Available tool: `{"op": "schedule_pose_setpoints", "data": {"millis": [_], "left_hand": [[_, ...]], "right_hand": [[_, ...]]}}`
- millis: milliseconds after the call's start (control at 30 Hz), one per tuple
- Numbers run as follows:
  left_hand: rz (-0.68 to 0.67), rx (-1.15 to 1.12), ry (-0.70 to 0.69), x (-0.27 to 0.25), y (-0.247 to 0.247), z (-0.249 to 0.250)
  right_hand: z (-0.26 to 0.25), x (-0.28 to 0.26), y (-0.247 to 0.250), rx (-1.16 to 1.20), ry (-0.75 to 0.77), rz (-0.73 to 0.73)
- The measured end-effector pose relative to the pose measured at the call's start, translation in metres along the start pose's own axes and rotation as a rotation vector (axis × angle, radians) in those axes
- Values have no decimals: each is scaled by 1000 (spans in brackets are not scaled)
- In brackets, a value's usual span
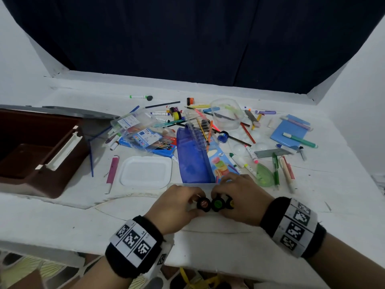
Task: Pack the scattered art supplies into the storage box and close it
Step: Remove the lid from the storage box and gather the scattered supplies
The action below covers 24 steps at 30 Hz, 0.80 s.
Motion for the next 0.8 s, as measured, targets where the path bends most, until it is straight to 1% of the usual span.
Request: {"op": "schedule_pose_setpoints", "data": {"millis": [133,267,333,467,533,633,733,800], "left_hand": [[-73,110,31,4,5,3],[-120,202,24,6,7,2],[-164,199,13,8,8,2],[-259,178,-14,11,14,3],[-288,156,-4,14,17,3],[-315,179,5,18,20,5],[-346,284,11,20,21,11],[-355,294,-4,21,22,12]], "right_hand": [[0,8,10,-93,17,-80],[0,12,8,-107,26,-93],[3,12,6,-80,36,-83],[11,10,5,83,70,-65],[12,11,4,93,62,-55],[12,15,3,58,48,-46],[10,18,3,-24,42,-80],[10,19,4,-47,46,-101]]}}
Point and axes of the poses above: each hand's wrist, its own x-axis towards the middle knuckle, its own y-axis out of the back of the hand, z = x × y, the point moved 4 cm from there along x, towards the middle knuckle, and after that the axes turned 14 degrees about -z, right-handed, at the moved point
